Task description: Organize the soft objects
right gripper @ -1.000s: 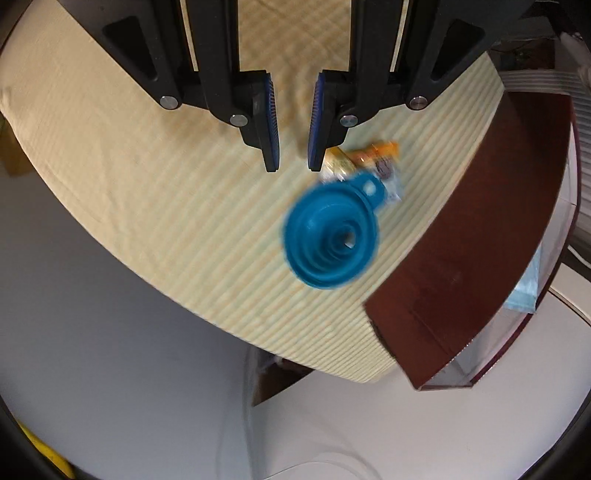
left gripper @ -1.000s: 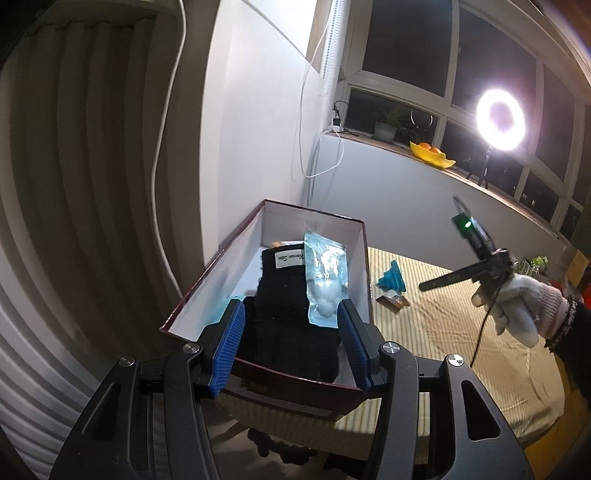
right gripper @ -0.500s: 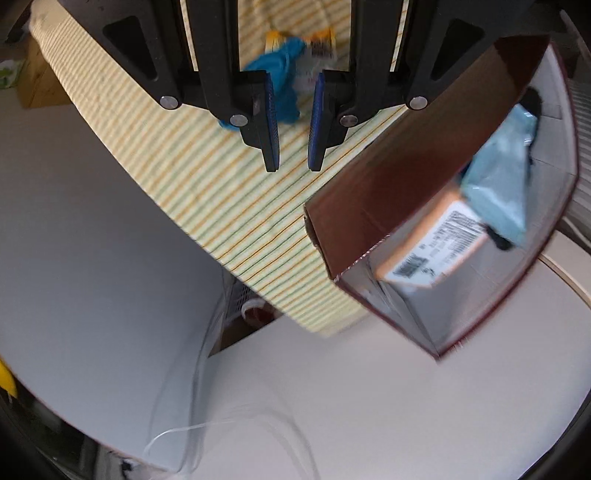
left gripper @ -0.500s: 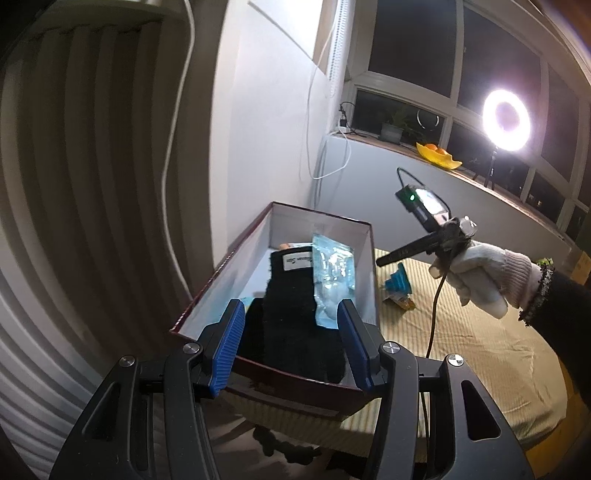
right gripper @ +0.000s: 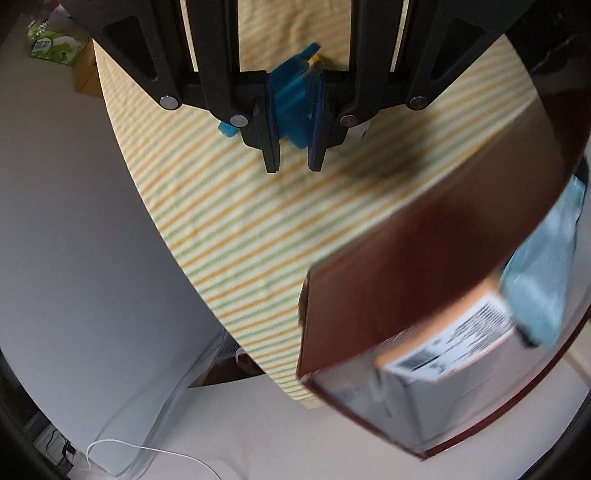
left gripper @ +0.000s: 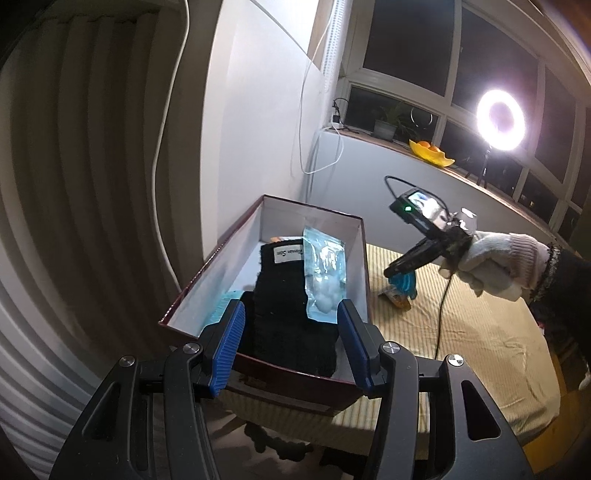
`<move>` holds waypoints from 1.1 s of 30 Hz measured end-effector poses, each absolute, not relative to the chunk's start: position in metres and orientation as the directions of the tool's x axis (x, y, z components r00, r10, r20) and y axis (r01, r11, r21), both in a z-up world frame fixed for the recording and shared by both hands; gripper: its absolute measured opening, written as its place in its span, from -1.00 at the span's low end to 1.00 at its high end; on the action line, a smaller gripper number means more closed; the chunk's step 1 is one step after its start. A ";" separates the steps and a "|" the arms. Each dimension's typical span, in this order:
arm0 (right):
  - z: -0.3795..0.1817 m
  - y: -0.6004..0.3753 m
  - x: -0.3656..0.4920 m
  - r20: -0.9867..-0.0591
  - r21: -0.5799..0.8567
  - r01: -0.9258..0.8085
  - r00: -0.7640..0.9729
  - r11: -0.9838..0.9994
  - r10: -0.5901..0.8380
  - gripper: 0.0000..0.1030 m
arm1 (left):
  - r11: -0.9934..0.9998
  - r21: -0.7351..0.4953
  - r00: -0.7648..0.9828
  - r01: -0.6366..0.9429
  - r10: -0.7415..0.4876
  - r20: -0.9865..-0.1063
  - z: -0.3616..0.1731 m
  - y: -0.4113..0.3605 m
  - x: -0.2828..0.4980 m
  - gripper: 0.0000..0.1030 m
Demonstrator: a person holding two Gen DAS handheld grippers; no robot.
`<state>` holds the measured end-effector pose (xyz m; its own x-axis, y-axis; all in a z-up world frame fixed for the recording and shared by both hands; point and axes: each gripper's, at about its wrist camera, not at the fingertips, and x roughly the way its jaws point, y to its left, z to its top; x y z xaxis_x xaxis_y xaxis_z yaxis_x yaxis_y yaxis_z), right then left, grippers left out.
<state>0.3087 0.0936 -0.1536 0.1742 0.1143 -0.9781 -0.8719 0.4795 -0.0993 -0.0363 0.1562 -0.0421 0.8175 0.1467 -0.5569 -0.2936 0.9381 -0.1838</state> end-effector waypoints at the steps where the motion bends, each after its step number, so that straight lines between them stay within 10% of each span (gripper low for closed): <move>1: -0.150 0.088 0.307 -0.977 -0.096 -0.870 0.175 0.483 0.121 -0.72 | 0.938 -0.185 0.818 -0.292 0.144 -0.557 -0.042 0.155 -0.037 -0.01; 17: -0.129 -0.056 0.292 -0.952 0.004 -0.756 0.198 0.655 0.235 -0.72 | 0.982 -0.180 0.831 -0.054 -0.056 -0.553 -0.038 0.068 0.001 -0.01; 23: -0.113 -0.100 0.282 -0.862 0.110 -0.704 0.285 0.702 0.420 0.08 | 0.984 -0.174 0.796 0.038 -0.135 -0.590 -0.053 0.020 0.044 -0.01; 33: -0.137 -0.085 0.285 -0.805 0.142 -0.702 0.328 0.698 0.494 0.10 | 0.989 -0.147 0.718 -0.015 -0.092 -0.690 -0.104 -0.011 0.107 0.00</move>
<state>0.2846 -0.0853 -0.1365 0.3279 0.4940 -0.8053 -0.7022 0.6976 0.1420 0.1068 -0.0107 -0.1041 0.7177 -0.0918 -0.6902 -0.0152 0.9890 -0.1473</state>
